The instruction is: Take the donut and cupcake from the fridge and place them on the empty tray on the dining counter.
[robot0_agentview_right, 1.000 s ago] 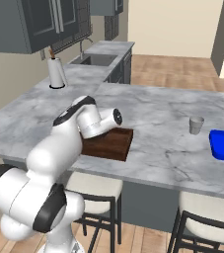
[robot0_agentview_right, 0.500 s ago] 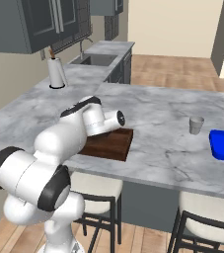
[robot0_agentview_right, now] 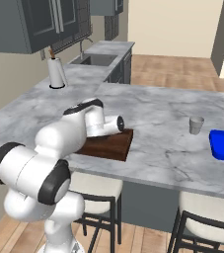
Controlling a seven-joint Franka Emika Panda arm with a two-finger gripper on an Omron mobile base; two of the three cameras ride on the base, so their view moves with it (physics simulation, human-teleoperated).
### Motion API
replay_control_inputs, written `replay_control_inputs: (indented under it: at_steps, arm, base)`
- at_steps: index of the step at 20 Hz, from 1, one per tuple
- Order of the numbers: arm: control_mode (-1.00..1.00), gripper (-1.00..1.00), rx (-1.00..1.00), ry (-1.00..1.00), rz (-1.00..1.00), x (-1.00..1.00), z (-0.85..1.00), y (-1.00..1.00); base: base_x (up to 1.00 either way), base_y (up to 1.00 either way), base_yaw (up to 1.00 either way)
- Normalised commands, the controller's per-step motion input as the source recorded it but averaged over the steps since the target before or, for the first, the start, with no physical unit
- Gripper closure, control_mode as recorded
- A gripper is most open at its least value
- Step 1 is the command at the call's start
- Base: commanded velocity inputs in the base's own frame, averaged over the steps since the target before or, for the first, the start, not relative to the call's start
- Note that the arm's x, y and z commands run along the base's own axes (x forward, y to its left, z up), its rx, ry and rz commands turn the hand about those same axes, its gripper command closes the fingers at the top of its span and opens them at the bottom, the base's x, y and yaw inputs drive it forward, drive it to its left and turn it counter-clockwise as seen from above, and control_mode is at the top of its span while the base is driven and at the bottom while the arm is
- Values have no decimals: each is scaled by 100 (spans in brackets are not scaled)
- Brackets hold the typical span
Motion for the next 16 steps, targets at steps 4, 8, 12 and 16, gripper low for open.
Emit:
replay_control_inputs:
  at_steps: [4,8,12,16]
  arm:
    - [-100,100,0,0,-3,4,-13,11]
    - [-100,100,0,0,0,14,-17,0]
    - [-100,100,0,0,0,18,-20,0]
    - [-100,100,0,0,0,25,-20,0]
  base:
    - [0,0,0]
    - [0,0,0]
    - [0,0,0]
    - [0,0,0]
